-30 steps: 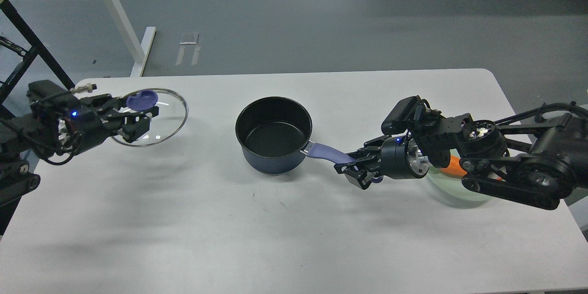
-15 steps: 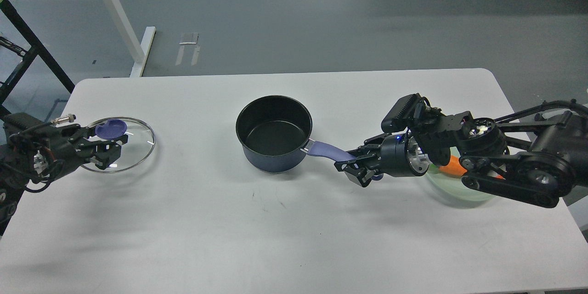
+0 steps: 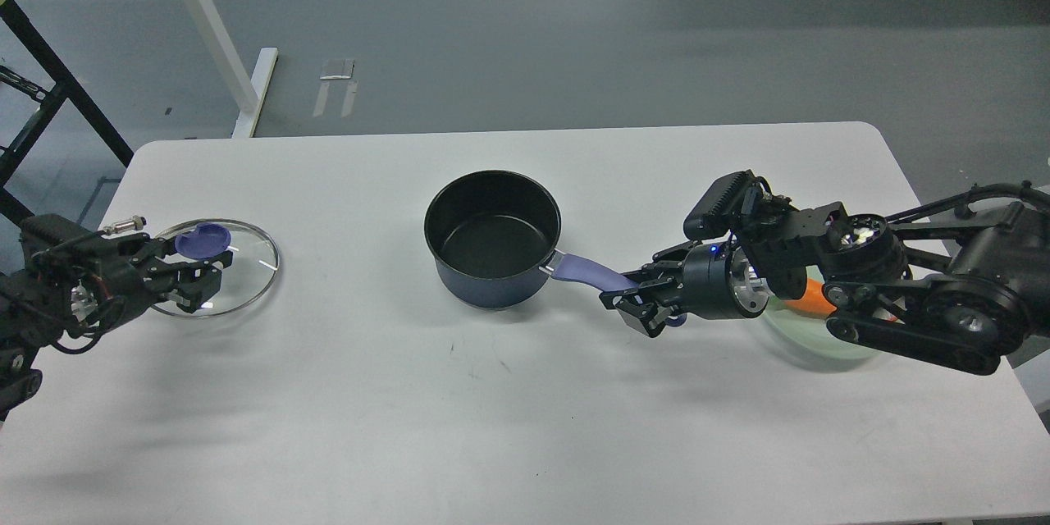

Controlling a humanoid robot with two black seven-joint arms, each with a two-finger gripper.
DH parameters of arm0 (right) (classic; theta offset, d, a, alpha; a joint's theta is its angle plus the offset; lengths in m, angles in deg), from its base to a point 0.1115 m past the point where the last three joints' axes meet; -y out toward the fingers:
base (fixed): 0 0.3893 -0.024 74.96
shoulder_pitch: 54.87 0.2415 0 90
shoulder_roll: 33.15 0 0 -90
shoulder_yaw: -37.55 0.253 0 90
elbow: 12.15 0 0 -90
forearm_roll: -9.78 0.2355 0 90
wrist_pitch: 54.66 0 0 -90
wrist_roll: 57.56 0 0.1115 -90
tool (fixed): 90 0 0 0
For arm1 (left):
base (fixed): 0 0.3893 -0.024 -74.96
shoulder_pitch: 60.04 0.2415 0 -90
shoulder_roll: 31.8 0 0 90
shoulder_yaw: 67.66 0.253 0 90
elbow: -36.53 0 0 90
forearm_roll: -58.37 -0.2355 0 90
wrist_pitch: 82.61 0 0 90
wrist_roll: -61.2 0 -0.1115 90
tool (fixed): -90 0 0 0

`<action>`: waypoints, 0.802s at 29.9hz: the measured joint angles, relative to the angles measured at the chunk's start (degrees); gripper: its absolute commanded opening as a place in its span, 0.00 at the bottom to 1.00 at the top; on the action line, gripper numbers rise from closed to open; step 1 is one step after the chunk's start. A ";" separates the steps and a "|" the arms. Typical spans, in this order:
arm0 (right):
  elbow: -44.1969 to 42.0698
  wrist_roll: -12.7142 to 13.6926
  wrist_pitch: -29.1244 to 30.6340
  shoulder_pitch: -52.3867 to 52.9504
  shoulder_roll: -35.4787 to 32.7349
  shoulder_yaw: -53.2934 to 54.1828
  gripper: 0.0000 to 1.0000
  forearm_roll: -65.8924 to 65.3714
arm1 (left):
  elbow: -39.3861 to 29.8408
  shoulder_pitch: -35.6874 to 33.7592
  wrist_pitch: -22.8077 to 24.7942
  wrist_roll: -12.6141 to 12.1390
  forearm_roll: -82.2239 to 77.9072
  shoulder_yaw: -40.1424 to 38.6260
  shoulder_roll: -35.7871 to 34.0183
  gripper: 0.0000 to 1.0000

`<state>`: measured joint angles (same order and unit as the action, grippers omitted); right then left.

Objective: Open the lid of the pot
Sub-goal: 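Lower the lid onto the table beside the pot and release it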

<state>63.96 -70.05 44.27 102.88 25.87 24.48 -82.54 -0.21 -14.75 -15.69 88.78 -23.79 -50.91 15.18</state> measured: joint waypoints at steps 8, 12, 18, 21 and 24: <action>0.01 0.01 0.04 -0.47 -0.15 -0.12 0.25 -0.02 | -0.01 1.58 -0.86 0.04 0.78 0.03 0.73 0.77; 0.01 0.01 0.04 -0.58 -0.27 -0.12 0.25 -0.02 | -0.01 2.11 -1.48 0.04 1.33 0.03 0.75 0.78; 0.00 0.01 0.04 -1.11 -0.40 -0.12 0.31 -0.05 | -0.13 1.87 -1.60 0.22 2.16 -0.59 0.74 0.97; -0.01 0.01 0.04 -1.26 -0.88 -0.12 0.42 -0.06 | -0.25 1.43 -1.61 0.41 6.80 -1.01 0.44 0.99; -0.02 0.03 0.05 -1.33 -1.06 -0.12 0.56 -0.07 | -0.26 0.97 -1.48 0.40 15.28 -1.14 0.13 0.99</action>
<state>63.94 -70.02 44.32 101.55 24.80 24.36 -82.61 -0.47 -13.79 -17.18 89.18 -8.51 -52.05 15.31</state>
